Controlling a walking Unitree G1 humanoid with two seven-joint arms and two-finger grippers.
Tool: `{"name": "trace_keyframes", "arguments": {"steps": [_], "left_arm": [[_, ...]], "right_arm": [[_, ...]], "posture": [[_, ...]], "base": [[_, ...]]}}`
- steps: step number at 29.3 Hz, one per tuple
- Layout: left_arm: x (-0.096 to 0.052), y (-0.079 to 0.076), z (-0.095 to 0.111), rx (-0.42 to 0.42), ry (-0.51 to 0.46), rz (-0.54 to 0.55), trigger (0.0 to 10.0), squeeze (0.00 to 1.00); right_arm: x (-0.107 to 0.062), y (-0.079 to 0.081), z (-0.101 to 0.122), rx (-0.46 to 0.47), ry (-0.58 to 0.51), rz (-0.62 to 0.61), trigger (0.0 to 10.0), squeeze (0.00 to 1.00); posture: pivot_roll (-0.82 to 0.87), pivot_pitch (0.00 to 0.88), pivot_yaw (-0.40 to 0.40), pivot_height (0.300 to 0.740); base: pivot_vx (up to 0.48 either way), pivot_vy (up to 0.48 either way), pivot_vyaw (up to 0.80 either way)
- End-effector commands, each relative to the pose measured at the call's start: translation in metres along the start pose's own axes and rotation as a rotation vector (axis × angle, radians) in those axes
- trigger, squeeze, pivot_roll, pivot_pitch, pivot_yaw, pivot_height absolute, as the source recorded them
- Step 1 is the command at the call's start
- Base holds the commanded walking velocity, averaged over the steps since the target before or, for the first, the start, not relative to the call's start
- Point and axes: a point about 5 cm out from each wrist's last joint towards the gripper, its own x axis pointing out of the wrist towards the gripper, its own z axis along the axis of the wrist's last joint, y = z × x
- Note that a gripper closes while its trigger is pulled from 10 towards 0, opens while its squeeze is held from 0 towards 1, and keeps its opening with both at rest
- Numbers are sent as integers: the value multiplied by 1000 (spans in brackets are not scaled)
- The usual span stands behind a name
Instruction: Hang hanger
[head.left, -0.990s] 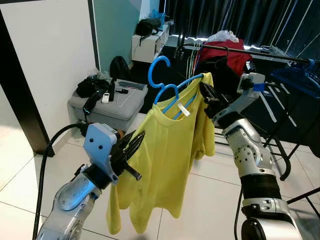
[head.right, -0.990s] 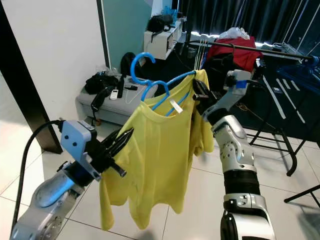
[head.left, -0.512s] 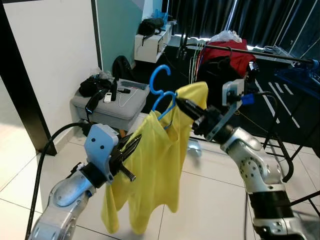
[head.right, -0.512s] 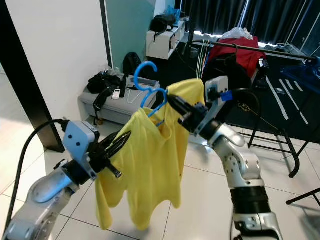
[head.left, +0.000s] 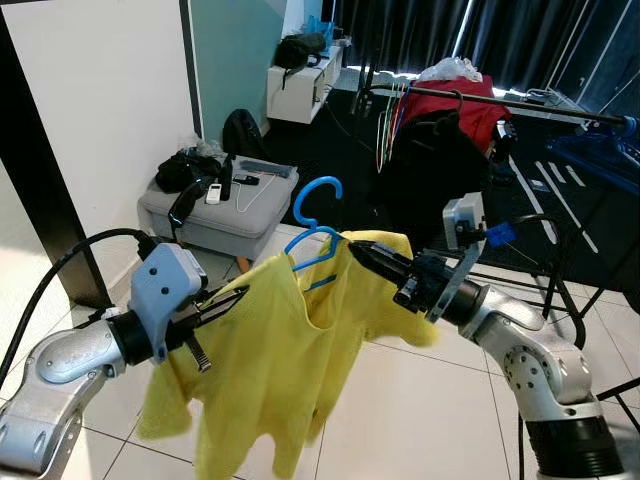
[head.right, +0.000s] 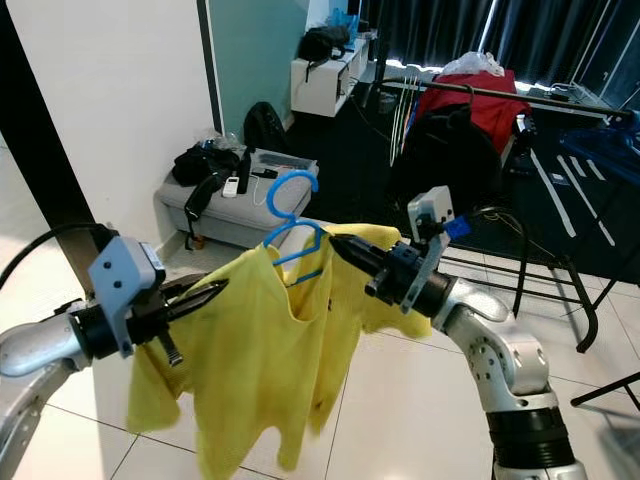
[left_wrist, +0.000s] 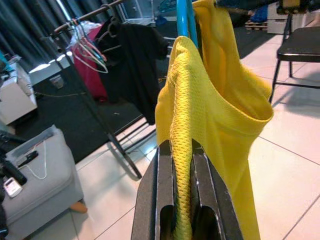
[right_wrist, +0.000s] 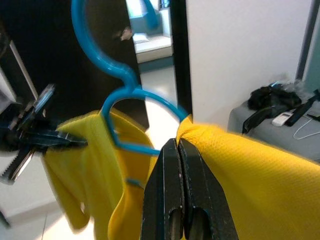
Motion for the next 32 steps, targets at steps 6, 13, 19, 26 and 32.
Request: {"name": "trace_keyframes", "arguments": {"steps": [6, 13, 19, 26, 32], "left_arm": [[14, -10, 2, -144, -114, 92, 10000, 0], [24, -23, -3, -236, -151, 165, 10000, 0], [28, -42, -32, -349, -105, 284, 10000, 0], [26, -54, -52, -385, -37, 349, 10000, 0], [7, -61, -79, -398, 93, 468, 10000, 0]], "right_arm": [[-10, 9, -37, -16, 169, -21, 10000, 1000], [-17, 15, -39, -11, 191, 28, 10000, 1000], [-45, -13, -57, 84, 154, -307, 10000, 0], [-71, -24, -76, 137, 186, -520, 10000, 0], [-107, -35, -90, 163, 179, -826, 10000, 0]], "posture": [[-36, 0, -71, 740], [-32, 0, -78, 740], [-50, 0, -74, 740], [-70, 0, -66, 740], [-92, 0, -56, 740]], "base": [[0, 0, 0], [0, 0, 0], [0, 0, 0], [0, 0, -457], [0, 0, -800]]}}
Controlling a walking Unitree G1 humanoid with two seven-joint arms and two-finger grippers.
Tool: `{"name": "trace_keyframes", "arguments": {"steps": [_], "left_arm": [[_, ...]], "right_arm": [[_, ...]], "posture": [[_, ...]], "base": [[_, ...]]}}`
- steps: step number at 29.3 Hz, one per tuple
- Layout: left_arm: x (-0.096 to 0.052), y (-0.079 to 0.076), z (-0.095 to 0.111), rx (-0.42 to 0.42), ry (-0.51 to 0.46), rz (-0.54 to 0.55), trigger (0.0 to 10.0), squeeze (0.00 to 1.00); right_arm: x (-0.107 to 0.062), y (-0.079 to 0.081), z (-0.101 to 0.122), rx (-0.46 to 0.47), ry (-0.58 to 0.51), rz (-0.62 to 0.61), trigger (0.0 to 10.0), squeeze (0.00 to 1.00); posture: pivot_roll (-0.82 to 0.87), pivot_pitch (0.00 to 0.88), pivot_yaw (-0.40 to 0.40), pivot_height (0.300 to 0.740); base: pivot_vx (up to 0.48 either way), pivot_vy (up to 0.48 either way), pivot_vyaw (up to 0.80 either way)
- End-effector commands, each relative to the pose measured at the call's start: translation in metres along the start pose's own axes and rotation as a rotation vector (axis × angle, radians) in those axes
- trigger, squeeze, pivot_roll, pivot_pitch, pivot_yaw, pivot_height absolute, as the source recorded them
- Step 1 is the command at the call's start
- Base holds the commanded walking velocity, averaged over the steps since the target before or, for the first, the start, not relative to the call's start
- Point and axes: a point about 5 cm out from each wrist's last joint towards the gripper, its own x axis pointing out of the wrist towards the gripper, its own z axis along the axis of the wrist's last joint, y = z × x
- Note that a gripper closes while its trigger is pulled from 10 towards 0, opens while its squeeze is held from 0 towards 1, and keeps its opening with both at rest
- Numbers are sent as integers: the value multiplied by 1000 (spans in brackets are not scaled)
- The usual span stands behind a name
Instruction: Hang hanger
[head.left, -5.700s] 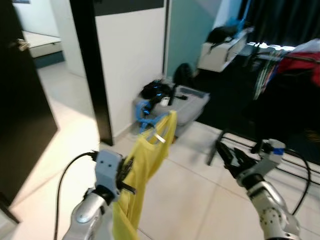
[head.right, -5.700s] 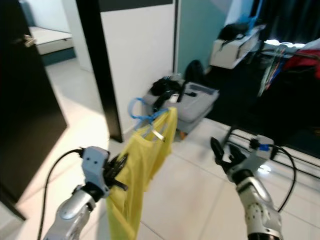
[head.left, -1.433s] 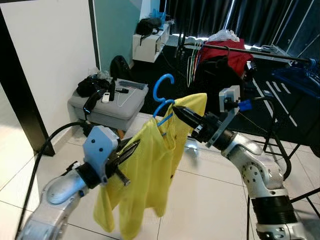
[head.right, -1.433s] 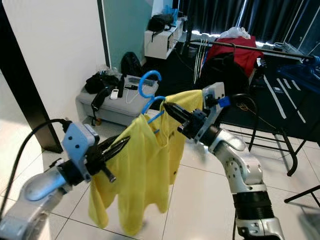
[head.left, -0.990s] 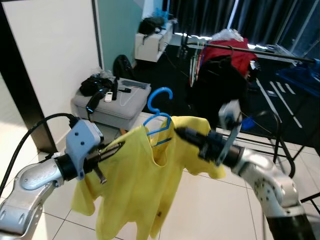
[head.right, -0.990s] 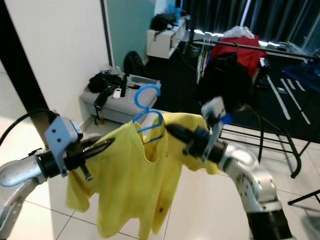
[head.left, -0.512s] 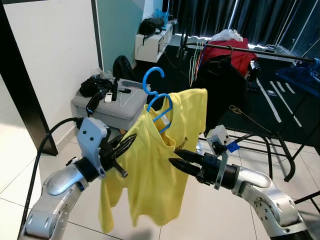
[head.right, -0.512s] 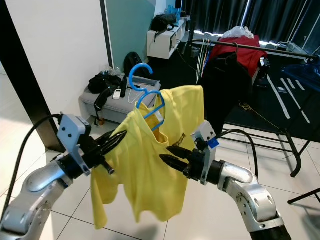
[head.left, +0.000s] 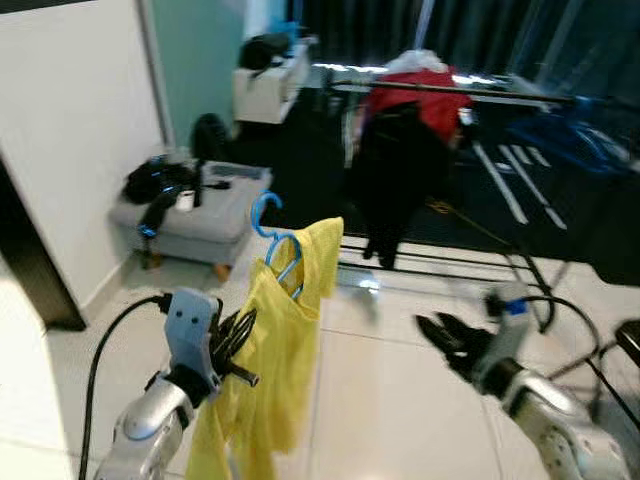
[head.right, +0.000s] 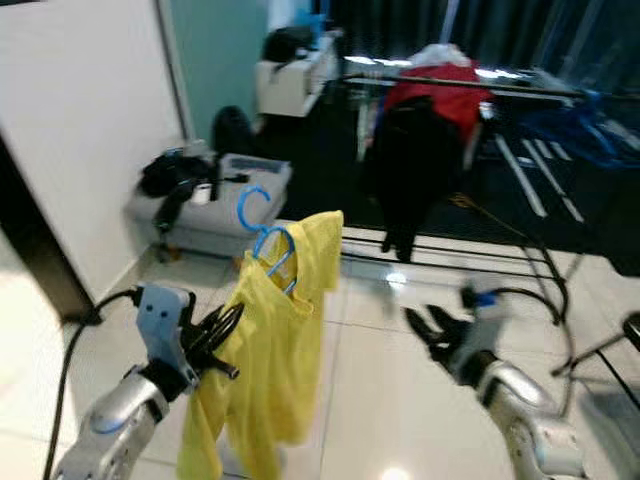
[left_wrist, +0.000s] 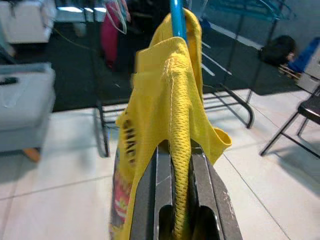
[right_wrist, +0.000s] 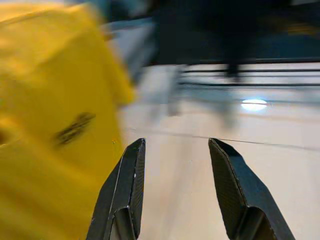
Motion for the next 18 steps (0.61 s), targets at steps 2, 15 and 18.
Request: {"name": "trace_keyframes", "arguments": {"steps": [2, 15, 18], "left_arm": [[-5, 9, -3, 27, 0, 88, 10000, 0], [9, -3, 12, 58, -84, 81, 10000, 0], [11, -15, 11, 59, -88, 40, 10000, 0]], "right_arm": [[-5, -5, -10, -2, -1, -84, 10000, 0], [3, -2, -9, -44, -40, -130, 10000, 0], [6, 2, -9, -48, -54, -132, 10000, 0]], "posture": [[-92, 0, -55, 740], [-89, 0, -53, 740], [-89, 0, -52, 740]], "base": [[0, 0, -800], [285, 0, -369], [480, 0, 0]]}}
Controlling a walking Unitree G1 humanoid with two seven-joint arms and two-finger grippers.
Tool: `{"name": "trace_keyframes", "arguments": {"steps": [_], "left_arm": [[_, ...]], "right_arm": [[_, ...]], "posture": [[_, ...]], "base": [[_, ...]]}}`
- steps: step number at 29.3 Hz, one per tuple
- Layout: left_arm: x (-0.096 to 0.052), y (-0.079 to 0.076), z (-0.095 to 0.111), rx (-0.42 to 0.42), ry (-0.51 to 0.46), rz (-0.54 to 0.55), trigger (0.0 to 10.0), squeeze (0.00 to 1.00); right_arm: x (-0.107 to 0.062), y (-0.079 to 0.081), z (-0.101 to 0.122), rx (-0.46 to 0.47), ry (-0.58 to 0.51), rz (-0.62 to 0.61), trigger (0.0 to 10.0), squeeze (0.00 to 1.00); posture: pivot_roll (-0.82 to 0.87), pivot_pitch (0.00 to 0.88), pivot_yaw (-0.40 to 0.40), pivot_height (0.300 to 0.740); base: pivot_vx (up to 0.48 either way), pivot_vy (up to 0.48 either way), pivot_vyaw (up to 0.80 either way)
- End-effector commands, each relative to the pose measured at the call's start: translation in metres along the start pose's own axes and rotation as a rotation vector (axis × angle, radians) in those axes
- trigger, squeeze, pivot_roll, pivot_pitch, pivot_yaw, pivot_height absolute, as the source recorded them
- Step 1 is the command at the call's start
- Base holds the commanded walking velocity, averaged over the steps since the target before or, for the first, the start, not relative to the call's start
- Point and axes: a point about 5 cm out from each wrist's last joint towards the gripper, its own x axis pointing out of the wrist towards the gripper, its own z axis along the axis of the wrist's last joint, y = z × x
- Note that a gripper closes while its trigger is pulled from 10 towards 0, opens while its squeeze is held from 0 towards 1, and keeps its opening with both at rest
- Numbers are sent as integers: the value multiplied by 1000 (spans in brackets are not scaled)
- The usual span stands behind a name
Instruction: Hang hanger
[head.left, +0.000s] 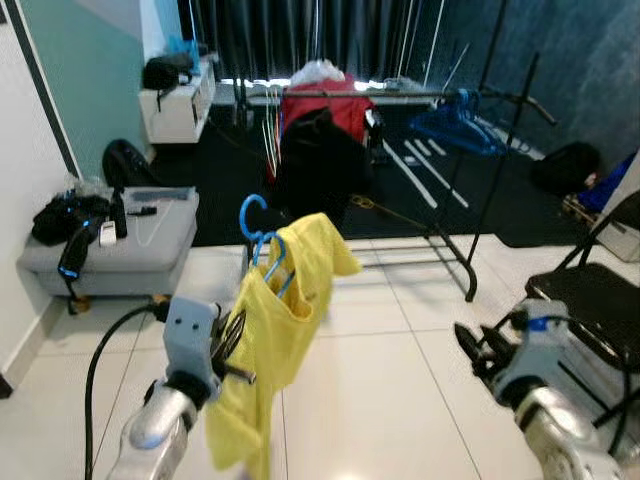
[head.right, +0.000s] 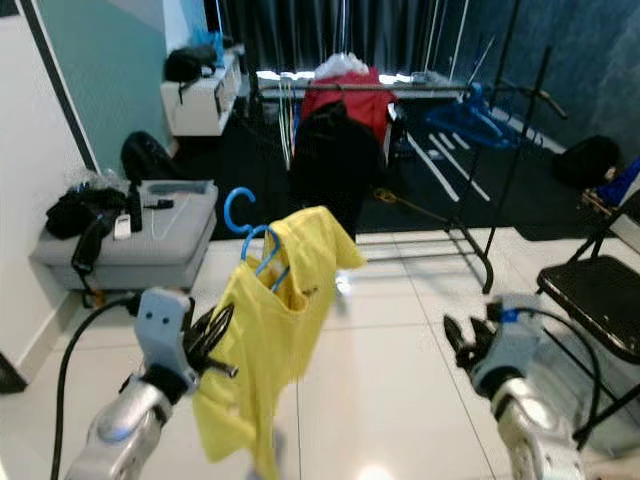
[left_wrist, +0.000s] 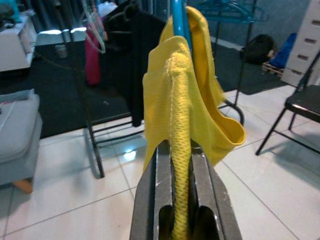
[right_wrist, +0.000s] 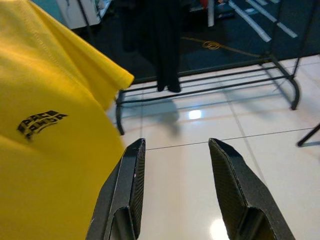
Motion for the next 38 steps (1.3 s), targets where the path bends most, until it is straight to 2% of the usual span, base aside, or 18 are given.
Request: {"name": "trace_keyframes", "arguments": {"steps": [1, 7, 21, 34, 38], "left_arm": [[5, -10, 7, 5, -45, -35, 10000, 0], [6, -20, 7, 9, -48, -83, 10000, 0], [14, -44, 24, -7, -111, -180, 10000, 0], [16, -47, 28, -22, -122, -190, 10000, 0], [18, -48, 30, -27, -126, -188, 10000, 0]], "right_arm": [[0, -3, -1, -14, -5, -22, 10000, 0], [2, -1, -2, -56, 1, -26, 10000, 0], [5, 2, -10, -34, 8, -18, 10000, 0], [8, 9, -9, -10, -15, 13, 10000, 0], [8, 11, -6, -9, -37, 27, 10000, 0]], "posture": [[-89, 0, -52, 740], [-90, 0, -49, 740], [-91, 0, -36, 740], [-91, 0, -34, 740], [-92, 0, -33, 740]], "base": [[480, 0, 0], [480, 0, 0], [480, 0, -800], [480, 0, -800], [480, 0, 0]]}}
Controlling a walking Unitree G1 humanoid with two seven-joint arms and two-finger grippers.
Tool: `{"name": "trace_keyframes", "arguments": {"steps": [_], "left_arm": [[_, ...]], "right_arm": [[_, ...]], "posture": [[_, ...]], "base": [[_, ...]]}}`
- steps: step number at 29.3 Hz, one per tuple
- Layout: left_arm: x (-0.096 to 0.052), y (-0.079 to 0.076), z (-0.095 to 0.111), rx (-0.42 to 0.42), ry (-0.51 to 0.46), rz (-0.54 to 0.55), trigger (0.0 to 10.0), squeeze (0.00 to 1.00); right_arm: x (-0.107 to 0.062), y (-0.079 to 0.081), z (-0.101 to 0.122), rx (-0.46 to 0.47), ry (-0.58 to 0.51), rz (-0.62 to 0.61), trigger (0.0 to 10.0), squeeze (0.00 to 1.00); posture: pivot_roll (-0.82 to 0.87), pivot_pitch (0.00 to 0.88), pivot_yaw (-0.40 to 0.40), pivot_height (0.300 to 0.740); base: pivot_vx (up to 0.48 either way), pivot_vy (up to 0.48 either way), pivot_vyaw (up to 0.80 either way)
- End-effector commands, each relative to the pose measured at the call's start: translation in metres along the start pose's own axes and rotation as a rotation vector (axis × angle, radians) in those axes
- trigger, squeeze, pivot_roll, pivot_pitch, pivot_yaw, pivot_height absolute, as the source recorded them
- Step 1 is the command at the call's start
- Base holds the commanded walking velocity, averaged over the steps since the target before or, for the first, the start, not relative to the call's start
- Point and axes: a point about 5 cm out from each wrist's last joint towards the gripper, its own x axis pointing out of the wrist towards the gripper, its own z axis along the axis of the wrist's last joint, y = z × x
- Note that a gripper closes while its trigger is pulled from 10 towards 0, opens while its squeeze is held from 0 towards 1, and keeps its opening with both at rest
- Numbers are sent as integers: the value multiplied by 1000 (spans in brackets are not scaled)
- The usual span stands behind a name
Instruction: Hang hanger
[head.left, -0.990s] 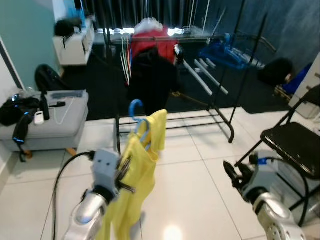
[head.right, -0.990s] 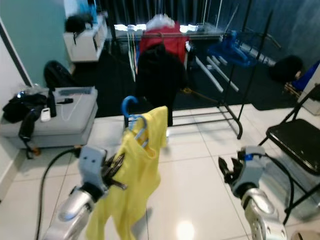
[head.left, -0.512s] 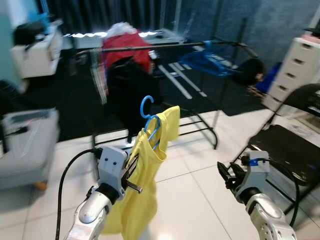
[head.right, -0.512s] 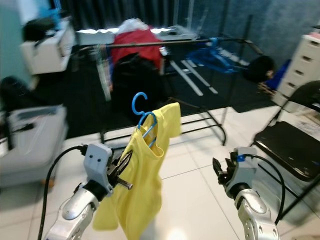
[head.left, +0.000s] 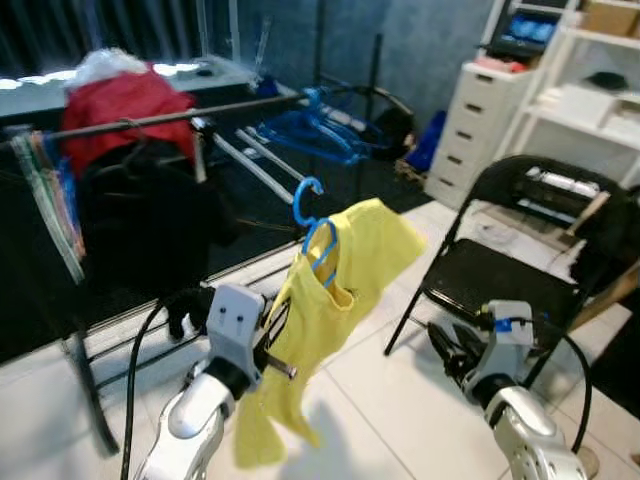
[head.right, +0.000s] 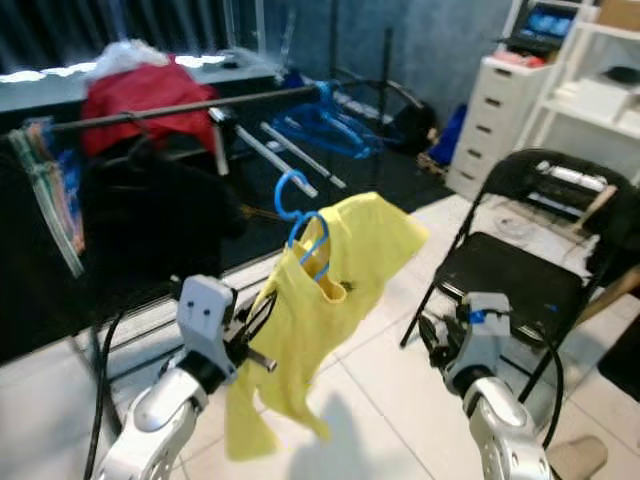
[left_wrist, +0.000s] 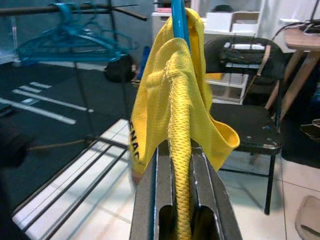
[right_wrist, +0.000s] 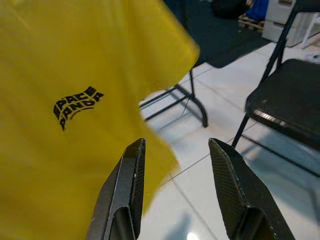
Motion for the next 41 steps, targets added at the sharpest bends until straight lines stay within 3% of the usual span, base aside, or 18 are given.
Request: {"name": "trace_keyframes", "arguments": {"steps": [1, 23, 29, 34, 41], "left_arm": [[3, -2, 7, 0, -31, -6, 10000, 0], [8, -10, 10, -35, -7, -3, 10000, 0], [15, -11, 3, -52, 72, 56, 10000, 0], [19, -10, 3, -53, 99, 95, 10000, 0], [22, 1, 1, -55, 153, 178, 10000, 0]], "right_arm": [[-1, -1, 3, 9, -21, -2, 10000, 0], [-4, 5, 2, 33, -37, 40, 10000, 0], [-3, 8, 2, 39, -23, 66, 10000, 0], [-4, 12, 4, 53, -22, 106, 10000, 0], [-5, 14, 2, 40, -16, 113, 10000, 0]], "posture": [[-92, 0, -33, 740], [-92, 0, -24, 740], [-95, 0, -24, 740], [-99, 0, -24, 740], [-102, 0, -23, 740]], "base": [[480, 0, 0], [480, 0, 0], [480, 0, 0], [480, 0, 789], [480, 0, 373]]}}
